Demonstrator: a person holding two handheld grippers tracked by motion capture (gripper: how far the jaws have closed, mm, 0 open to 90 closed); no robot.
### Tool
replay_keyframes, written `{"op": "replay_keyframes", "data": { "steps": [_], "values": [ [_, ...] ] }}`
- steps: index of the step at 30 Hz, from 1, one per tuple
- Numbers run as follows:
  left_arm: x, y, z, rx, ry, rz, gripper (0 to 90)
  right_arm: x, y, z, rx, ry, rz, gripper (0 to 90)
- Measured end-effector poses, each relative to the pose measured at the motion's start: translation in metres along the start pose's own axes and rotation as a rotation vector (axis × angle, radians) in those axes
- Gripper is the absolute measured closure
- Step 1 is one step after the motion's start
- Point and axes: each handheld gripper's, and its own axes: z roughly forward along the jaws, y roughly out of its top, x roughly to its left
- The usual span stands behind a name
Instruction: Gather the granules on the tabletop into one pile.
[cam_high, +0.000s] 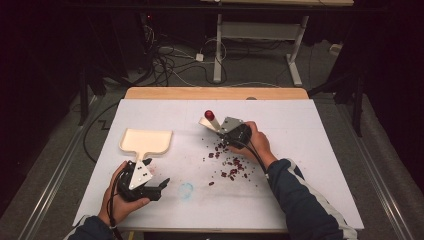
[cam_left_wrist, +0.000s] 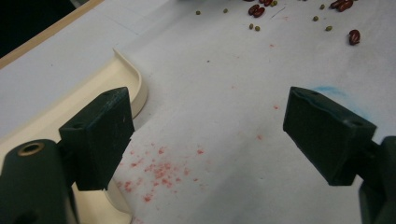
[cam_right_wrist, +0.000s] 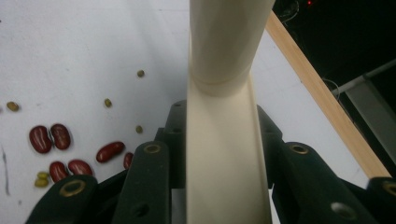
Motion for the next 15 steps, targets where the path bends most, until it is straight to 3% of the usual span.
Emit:
{"op": "replay_keyframes", "data": {
  "steps": [8, 15],
  "values": [
    [0.0, 0.0, -0.001, -0.006, -0.01, -0.009, 15.5, 0.008, 0.001, -0.002, -0.11, 0.143, 0.0, 67.4],
    [-0.003, 0.001, -0.002, -0.009, -0.025, -0.001, 15.9, 0.016, -0.013, -0.015, -0.149, 0.218, -0.054, 67.0]
  ]
}}
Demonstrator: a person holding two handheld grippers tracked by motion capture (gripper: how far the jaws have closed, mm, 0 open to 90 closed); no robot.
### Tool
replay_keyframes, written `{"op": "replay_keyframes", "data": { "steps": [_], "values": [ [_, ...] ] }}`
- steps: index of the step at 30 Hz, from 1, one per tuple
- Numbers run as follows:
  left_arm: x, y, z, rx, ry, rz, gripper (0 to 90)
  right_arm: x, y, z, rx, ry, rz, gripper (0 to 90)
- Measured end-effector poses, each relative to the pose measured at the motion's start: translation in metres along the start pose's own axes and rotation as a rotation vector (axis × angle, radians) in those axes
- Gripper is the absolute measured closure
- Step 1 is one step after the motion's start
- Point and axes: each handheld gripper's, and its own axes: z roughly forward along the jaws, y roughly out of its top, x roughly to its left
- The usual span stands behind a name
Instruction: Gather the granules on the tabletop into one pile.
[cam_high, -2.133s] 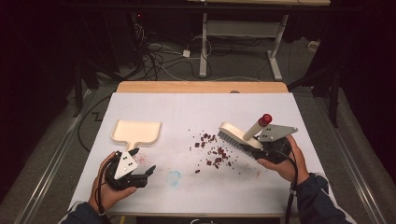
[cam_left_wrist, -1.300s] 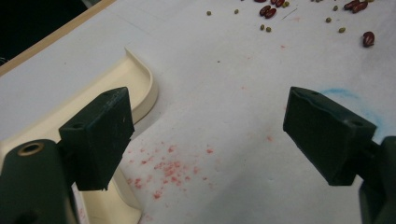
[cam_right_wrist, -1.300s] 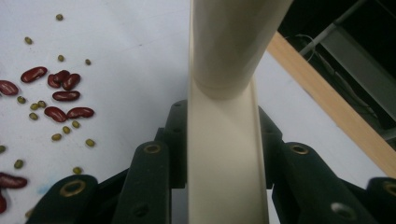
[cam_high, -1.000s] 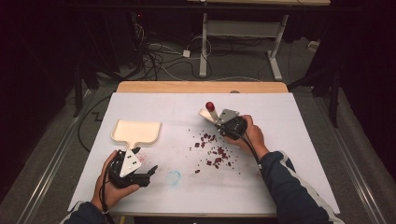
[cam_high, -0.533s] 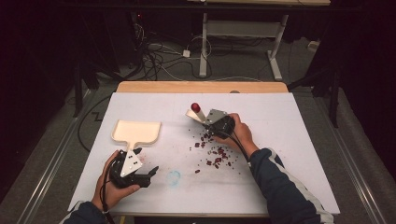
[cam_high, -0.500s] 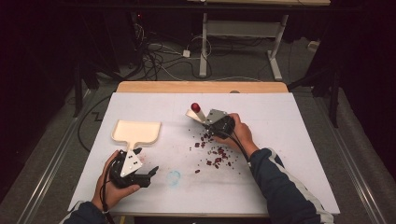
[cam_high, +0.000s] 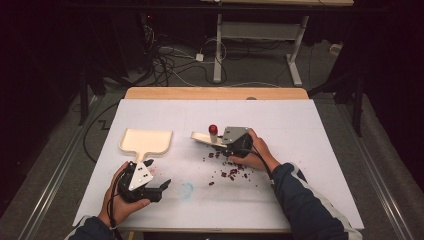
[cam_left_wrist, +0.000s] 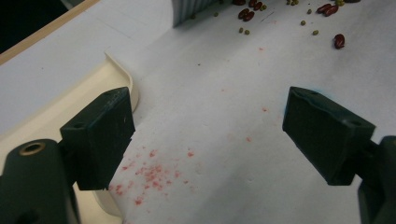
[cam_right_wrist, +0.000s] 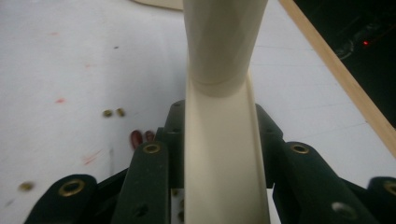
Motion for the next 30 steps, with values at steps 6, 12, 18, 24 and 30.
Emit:
{"op": "replay_keyframes", "data": {
  "steps": [6, 12, 18, 24, 30],
  "values": [
    [-0.001, 0.001, 0.0, 0.004, -0.005, 0.006, 15.9, 0.006, -0.007, -0.015, -0.023, 0.058, -0.04, 67.0],
    [-0.003, 0.001, 0.001, 0.009, -0.016, 0.011, 16.7, 0.017, -0.017, -0.039, -0.025, 0.123, -0.067, 66.9],
    [-0.006, 0.002, 0.001, 0.014, -0.022, 0.018, 16.8, 0.022, -0.024, -0.056, -0.033, 0.148, -0.066, 67.0],
    [-0.007, 0.003, 0.002, 0.022, -0.021, 0.026, 16.8, 0.017, -0.025, -0.067, -0.059, 0.075, -0.036, 67.4],
    [-0.006, 0.002, 0.0, 0.017, -0.012, 0.02, 16.8, 0.016, -0.019, -0.075, -0.068, -0.02, 0.079, 67.4]
  ]
}}
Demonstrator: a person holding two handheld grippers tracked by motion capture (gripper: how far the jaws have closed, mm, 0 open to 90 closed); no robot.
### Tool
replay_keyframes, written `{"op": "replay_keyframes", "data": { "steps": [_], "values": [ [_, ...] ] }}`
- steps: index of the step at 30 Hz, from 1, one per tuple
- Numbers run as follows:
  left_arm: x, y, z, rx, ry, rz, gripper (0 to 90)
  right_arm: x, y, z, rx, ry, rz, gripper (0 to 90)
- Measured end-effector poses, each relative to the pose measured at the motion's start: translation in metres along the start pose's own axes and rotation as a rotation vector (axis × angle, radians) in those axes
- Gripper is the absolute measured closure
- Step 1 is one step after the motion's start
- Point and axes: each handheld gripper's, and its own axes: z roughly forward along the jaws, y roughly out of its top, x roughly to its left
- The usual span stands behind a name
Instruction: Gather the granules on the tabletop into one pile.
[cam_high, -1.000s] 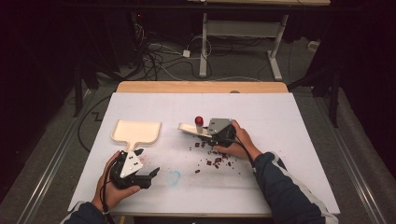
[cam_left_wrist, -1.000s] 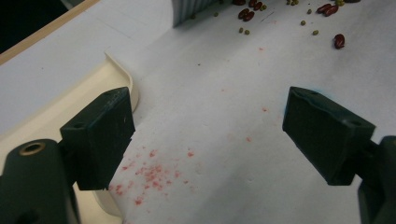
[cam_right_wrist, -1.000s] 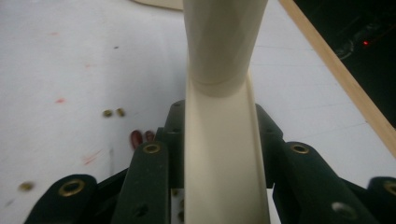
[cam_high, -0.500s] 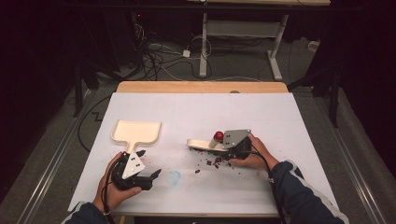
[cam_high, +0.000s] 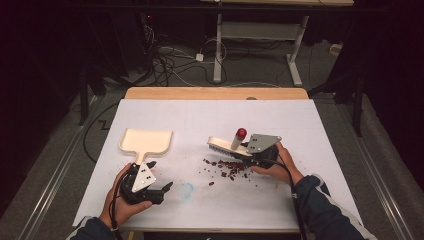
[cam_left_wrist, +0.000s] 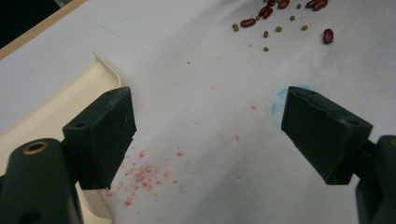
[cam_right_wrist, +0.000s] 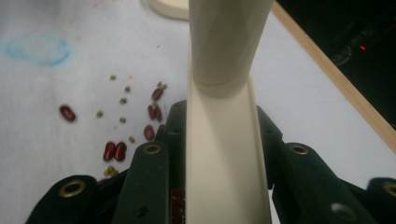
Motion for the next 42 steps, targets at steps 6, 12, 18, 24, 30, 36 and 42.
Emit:
{"op": "replay_keyframes", "data": {
  "steps": [6, 12, 18, 24, 30, 36, 42],
  "values": [
    [0.002, -0.001, -0.003, -0.006, 0.006, -0.007, 16.8, 0.008, 0.025, -0.022, -0.053, -0.018, 0.174, 67.4],
    [0.005, -0.002, -0.009, -0.032, 0.027, -0.024, 16.8, 0.036, 0.041, -0.025, -0.104, 0.101, 0.382, 67.4],
    [0.012, -0.005, -0.014, -0.053, 0.045, -0.043, 16.8, 0.074, 0.047, 0.001, -0.071, 0.181, 0.465, 67.4],
    [0.011, -0.005, -0.013, -0.042, 0.039, -0.031, 16.8, 0.084, 0.04, 0.021, -0.016, 0.206, 0.515, 67.4],
    [0.01, -0.005, -0.011, -0.038, 0.032, -0.028, 16.8, 0.075, 0.027, 0.032, 0.016, 0.121, 0.577, 67.5],
    [0.008, -0.005, -0.01, -0.026, 0.018, -0.032, 16.8, 0.06, 0.009, 0.029, 0.04, 0.041, 0.663, 67.1],
    [0.006, -0.004, -0.01, -0.021, 0.008, -0.027, 16.8, 0.053, -0.008, 0.013, 0.045, -0.031, 0.745, 66.8]
  ]
}}
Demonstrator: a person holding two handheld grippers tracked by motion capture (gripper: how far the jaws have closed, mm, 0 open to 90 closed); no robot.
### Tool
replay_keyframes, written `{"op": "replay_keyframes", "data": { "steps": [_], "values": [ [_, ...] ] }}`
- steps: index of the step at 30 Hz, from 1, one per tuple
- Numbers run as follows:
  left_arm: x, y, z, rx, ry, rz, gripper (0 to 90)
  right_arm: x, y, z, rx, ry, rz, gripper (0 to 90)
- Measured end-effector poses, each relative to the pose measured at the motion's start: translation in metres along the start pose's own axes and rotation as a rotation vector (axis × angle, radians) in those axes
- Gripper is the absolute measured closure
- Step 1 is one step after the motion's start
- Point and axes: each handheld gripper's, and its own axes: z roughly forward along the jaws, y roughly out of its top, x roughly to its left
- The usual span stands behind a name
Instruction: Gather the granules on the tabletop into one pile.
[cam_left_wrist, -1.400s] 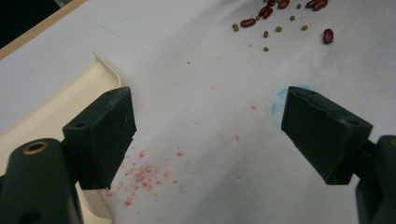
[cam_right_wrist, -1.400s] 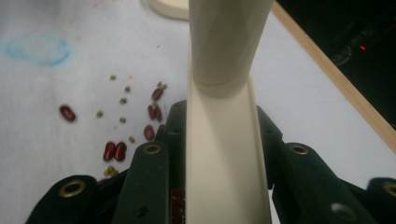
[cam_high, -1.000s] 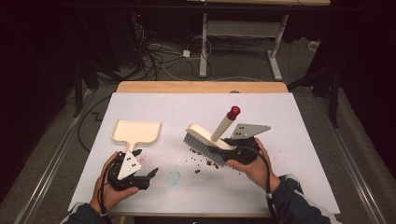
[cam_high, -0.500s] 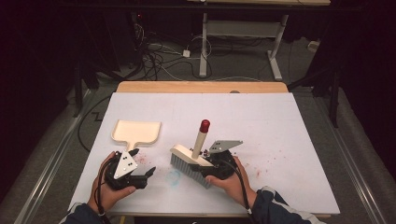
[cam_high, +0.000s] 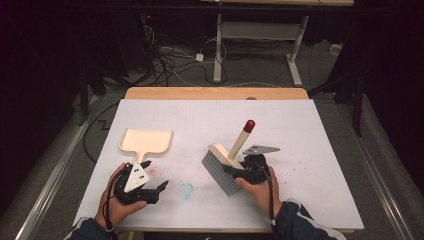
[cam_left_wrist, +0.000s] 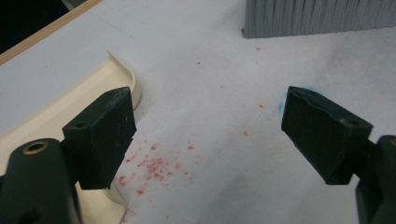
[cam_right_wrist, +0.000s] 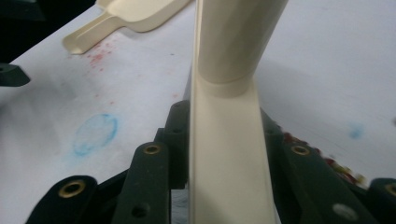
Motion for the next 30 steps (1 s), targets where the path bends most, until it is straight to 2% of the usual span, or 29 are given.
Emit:
{"op": "replay_keyframes", "data": {
  "steps": [1, 5, 8, 10, 13, 17, 19, 20, 21, 22, 25, 26, 28, 30],
  "values": [
    [0.0, 0.0, 0.0, 0.0, -0.002, 0.001, 16.8, 0.0, 0.0, 0.0, 0.0, 0.0, 0.0, 66.8],
    [-0.002, 0.001, 0.001, 0.006, -0.008, 0.01, 16.8, -0.011, -0.006, -0.014, -0.015, -0.032, 0.055, 66.8],
    [-0.003, 0.001, 0.002, 0.01, -0.012, 0.014, 16.8, -0.015, -0.007, -0.018, -0.019, -0.041, 0.06, 66.9],
    [-0.003, 0.001, 0.002, 0.013, -0.014, 0.018, 16.8, -0.016, -0.008, -0.02, -0.023, -0.03, 0.068, 67.0],
    [-0.004, 0.002, 0.003, 0.016, -0.016, 0.022, 16.8, -0.01, -0.002, -0.025, -0.038, -0.008, 0.043, 67.3],
    [-0.003, 0.002, 0.004, 0.019, -0.015, 0.017, 16.8, -0.003, 0.005, -0.03, -0.072, -0.002, 0.021, 67.4],
    [-0.003, 0.002, 0.004, 0.019, -0.015, 0.017, 16.8, 0.004, 0.011, -0.029, -0.095, 0.023, 0.018, 67.4],
    [-0.003, 0.002, 0.005, 0.019, -0.017, 0.017, 16.8, 0.012, 0.014, -0.023, -0.1, 0.051, 0.026, 67.4],
    [-0.003, 0.002, 0.005, 0.022, -0.016, 0.017, 16.8, 0.012, 0.014, -0.023, -0.1, 0.051, 0.026, 67.4],
    [-0.003, 0.002, 0.005, 0.024, -0.019, 0.017, 16.9, 0.021, 0.016, -0.011, -0.095, 0.083, 0.028, 67.4],
    [-0.004, 0.002, 0.006, 0.017, -0.029, 0.009, 17.2, 0.031, 0.018, 0.008, -0.093, 0.117, 0.053, 67.4],
    [-0.003, 0.003, 0.006, 0.012, -0.027, 0.021, 17.2, 0.033, 0.018, 0.014, -0.093, 0.119, 0.065, 67.4],
    [-0.004, 0.003, 0.007, 0.018, -0.035, 0.015, 17.2, 0.036, 0.019, 0.029, -0.09, 0.12, 0.078, 67.4],
    [-0.003, 0.003, 0.008, 0.016, -0.034, 0.024, 17.2, 0.036, 0.019, 0.034, -0.088, 0.114, 0.079, 67.5]
  ]
}}
